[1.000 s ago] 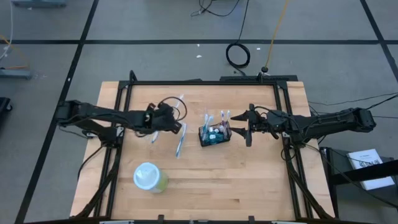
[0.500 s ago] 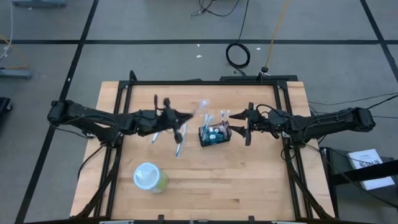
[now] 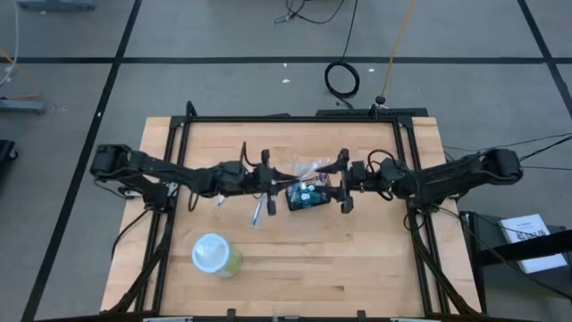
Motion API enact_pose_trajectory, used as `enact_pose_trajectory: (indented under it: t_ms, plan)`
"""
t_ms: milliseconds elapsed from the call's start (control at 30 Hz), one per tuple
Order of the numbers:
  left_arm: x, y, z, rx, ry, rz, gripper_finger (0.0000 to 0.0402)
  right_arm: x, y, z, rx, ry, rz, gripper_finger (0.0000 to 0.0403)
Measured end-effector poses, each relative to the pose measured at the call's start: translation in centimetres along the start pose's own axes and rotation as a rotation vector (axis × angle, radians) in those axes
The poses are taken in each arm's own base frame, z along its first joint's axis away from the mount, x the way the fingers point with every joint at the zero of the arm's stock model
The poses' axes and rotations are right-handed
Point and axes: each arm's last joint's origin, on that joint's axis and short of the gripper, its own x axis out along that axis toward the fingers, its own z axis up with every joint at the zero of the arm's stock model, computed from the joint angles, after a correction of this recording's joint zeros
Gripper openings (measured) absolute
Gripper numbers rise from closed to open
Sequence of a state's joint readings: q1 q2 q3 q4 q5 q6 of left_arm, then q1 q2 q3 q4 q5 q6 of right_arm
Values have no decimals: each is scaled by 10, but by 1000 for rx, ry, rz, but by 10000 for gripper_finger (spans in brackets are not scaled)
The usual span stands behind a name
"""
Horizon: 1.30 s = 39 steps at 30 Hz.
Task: Pick & Place toothbrushing station
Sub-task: Put the purple toothbrush into the black mesh organizer
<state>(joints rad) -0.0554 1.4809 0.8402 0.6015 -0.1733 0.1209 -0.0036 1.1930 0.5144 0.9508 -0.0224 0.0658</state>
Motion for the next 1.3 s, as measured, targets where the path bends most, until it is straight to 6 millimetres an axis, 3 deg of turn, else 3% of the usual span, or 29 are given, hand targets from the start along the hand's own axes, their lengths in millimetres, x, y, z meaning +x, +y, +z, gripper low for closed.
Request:
enact_pose_trajectory:
  t_ms: [333,867,1067,1300]
  plan:
    - [3,3,-5,-36,12,-25,13,10,-4,-5,-7,-135,-1,236]
    - [4,3,-8,-59,34,-24,22,37,-7,1,31,-111,44,222]
    - [4,3,-9,-53,45,-17,13,37,-7,1,30,-111,44,180]
    - [5,6,-9,-57,49,-2,25,37,-7,0,26,-109,43,101]
